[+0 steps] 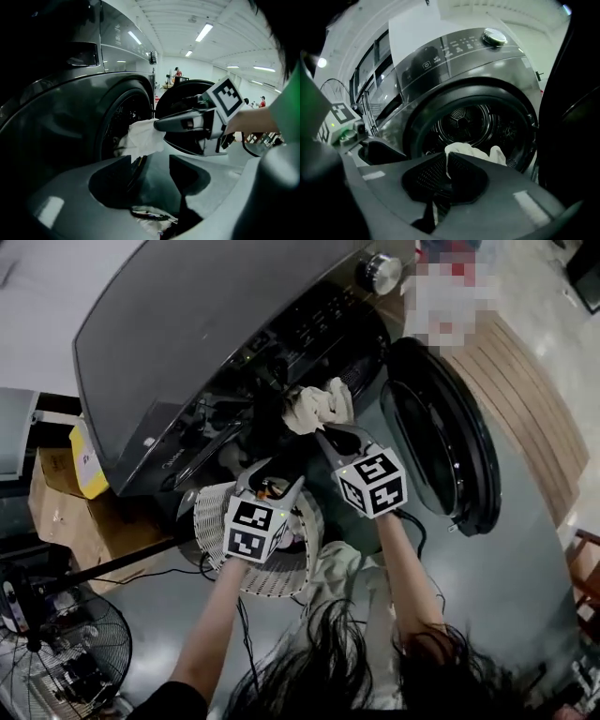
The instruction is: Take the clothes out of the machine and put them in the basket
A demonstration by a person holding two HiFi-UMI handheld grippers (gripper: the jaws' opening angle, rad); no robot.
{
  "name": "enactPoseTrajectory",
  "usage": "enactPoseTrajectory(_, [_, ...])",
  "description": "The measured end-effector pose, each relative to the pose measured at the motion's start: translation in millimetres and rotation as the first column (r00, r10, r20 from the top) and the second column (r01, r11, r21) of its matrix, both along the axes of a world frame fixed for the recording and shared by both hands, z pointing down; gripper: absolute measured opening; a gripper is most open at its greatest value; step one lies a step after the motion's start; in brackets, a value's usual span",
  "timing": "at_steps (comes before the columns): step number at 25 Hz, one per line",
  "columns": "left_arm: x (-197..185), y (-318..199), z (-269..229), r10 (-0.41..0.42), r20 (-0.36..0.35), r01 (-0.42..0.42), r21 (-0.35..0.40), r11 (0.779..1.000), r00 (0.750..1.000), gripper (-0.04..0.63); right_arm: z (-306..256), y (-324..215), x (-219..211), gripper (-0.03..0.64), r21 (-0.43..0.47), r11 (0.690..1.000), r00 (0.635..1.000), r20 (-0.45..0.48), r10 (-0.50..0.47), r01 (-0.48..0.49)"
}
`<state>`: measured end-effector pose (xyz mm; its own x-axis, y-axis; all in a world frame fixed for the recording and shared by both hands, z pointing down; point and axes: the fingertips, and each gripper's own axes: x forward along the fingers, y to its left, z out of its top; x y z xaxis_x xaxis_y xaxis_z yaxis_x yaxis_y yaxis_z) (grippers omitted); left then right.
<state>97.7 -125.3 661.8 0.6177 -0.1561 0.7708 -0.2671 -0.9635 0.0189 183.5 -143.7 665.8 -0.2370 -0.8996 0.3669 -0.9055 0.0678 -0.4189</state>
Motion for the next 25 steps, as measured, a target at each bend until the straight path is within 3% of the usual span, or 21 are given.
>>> enactPoseTrajectory(5, [18,3,-1,0.032,0.026,-0.031,-0.026,0.999,0.999,0.317,-43,17,-12,0.040,0.014,1.000,0.997,0.072,-0.013,0.012])
enactPoseTrajectory(11, [40,17,1,0.142,0.059,-0.144,0.039,0.989,0.988,0.408,-101,41,-30,0.040,0.068,0.997,0.988,0.147,-0.049,0.039])
enactPoseTrajectory(14, [52,18,-5,0.091,-0.002,-0.091,0.032,0.995,0.996,0.408,-121,57,-29,0.040,0.070,0.996,0.989,0.130,-0.066,0.057])
enactPoseTrajectory(17, [64,17,-17,0.000,-0.101,-0.003,-0.024,1.000,0.995,0.408,-136,75,-24,0.040,0.074,0.995,0.988,0.135,-0.071,0.061])
enactPoseTrajectory(21, [76,31,-38,0.014,-0.154,-0.015,-0.002,1.000,0.988,0.332,-150,94,-17,0.040,0.086,0.994,0.988,0.127,-0.083,0.072])
enactPoseTrajectory(25, [78,40,-55,0.019,-0.166,-0.012,0.044,0.999,0.986,0.199,-157,102,-7,0.040,0.091,0.993,0.990,0.110,-0.086,0.076])
